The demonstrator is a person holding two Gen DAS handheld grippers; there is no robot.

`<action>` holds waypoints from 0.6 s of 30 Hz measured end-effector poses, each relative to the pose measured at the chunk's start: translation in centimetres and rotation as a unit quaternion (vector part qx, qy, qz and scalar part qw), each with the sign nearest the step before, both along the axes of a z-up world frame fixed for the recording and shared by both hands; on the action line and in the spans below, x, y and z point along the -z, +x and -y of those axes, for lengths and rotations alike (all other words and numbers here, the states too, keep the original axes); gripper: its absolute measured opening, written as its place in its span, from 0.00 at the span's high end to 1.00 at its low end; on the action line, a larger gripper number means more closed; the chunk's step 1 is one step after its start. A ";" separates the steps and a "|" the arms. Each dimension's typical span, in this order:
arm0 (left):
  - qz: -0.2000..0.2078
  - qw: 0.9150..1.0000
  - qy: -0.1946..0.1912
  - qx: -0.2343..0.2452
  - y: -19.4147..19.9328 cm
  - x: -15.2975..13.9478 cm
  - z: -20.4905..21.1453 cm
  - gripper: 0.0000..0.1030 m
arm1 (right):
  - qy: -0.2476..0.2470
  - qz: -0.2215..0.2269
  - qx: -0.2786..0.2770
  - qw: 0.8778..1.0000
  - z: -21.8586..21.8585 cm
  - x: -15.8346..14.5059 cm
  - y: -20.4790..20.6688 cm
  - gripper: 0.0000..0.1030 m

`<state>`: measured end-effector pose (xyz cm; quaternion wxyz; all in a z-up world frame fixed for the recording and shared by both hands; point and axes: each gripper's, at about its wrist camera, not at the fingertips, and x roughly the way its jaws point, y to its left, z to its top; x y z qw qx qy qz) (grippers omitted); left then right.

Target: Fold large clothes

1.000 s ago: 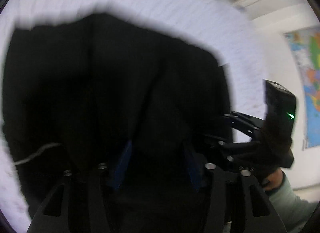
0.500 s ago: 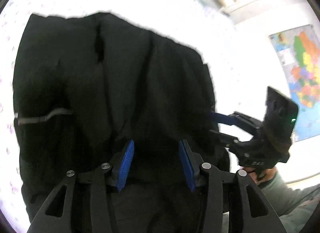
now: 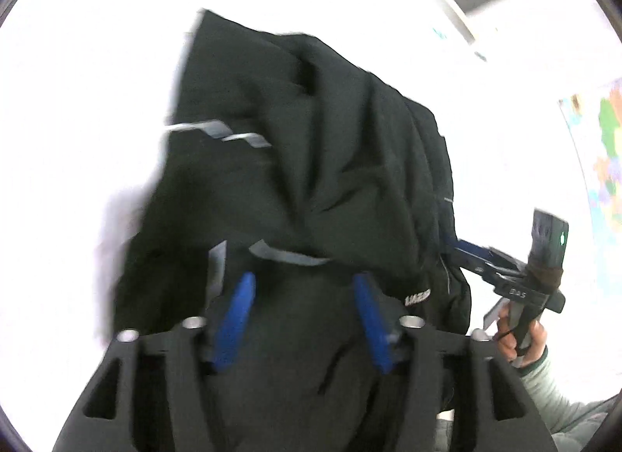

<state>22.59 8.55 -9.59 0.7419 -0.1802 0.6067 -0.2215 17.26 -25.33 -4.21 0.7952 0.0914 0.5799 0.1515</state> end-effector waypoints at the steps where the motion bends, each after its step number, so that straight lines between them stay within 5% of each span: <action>1: 0.001 1.000 0.001 -0.021 -1.6 -0.5 -2.2 0.37 | -0.001 0.001 0.006 1.000 0.6 -0.3 -0.9 0.40; 6: -0.035 0.995 -0.004 -0.095 -9.1 0.9 -10.5 0.36 | -0.008 -0.014 0.052 0.998 5.7 -1.2 -7.5 0.39; 9: -0.070 0.991 -0.023 -0.112 -12.4 3.0 -13.0 0.36 | -0.006 -0.046 0.074 0.996 6.7 1.2 -10.1 0.39; 18: -0.145 0.982 -0.025 -0.120 -17.5 9.3 -11.7 0.36 | -0.007 -0.120 0.133 0.984 11.2 5.0 -18.6 0.39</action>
